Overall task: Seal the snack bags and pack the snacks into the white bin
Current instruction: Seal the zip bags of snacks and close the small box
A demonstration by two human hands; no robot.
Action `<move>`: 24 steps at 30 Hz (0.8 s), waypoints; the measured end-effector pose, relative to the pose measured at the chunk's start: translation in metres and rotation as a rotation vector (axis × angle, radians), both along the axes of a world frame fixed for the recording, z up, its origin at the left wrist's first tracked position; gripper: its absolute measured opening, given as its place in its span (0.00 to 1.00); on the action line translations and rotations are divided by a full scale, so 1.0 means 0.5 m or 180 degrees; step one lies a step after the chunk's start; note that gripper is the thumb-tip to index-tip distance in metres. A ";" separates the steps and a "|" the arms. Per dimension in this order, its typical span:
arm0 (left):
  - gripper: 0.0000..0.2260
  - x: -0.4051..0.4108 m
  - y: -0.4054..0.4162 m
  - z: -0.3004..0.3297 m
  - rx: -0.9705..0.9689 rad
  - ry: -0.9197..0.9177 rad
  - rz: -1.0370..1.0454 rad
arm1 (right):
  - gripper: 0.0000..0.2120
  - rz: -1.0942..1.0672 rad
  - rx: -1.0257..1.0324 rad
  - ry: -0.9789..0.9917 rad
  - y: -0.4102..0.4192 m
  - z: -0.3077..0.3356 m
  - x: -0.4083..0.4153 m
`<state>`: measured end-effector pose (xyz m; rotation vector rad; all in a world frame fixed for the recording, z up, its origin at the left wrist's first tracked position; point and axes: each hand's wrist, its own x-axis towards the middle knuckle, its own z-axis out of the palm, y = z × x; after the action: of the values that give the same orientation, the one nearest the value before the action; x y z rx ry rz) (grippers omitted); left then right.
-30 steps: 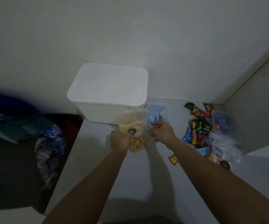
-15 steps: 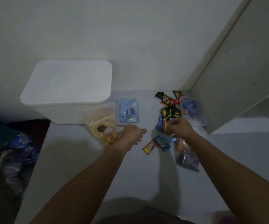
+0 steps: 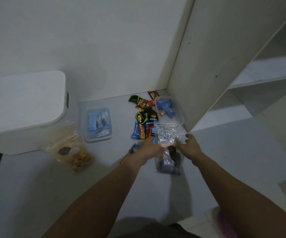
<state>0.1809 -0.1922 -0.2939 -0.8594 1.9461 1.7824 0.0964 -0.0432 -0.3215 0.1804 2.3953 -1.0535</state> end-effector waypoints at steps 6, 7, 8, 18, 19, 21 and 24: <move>0.17 -0.017 0.028 -0.004 0.0145 0.0061 0.0441 | 0.29 -0.0275 -0.0190 0.0130 0.018 -0.016 0.000; 0.17 -0.013 0.030 -0.001 -0.0064 0.0162 0.0448 | 0.26 -0.0335 -0.0223 0.0215 0.022 -0.020 -0.002; 0.15 -0.009 0.034 0.006 -0.0296 0.0284 0.0415 | 0.23 -0.0331 -0.0281 0.0292 0.022 -0.014 0.002; 0.10 0.062 -0.006 0.065 -0.1327 0.1599 0.1738 | 0.07 -0.0044 -0.1433 0.1264 -0.051 0.095 0.069; 0.10 0.069 -0.017 0.072 -0.1220 0.1690 0.1825 | 0.07 -0.0050 -0.1551 0.1343 -0.065 0.111 0.077; 0.10 0.079 -0.044 0.083 -0.0975 0.1800 0.1979 | 0.09 0.0006 -0.1751 0.1445 -0.091 0.139 0.092; 0.14 0.091 -0.083 0.091 -0.0761 0.1861 0.2164 | 0.11 0.0180 -0.2022 0.1453 -0.124 0.161 0.112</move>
<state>0.2262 -0.2337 -0.2485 -1.3117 2.4630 2.4238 0.1523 -0.1053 -0.2412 -0.3865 2.2673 -1.9226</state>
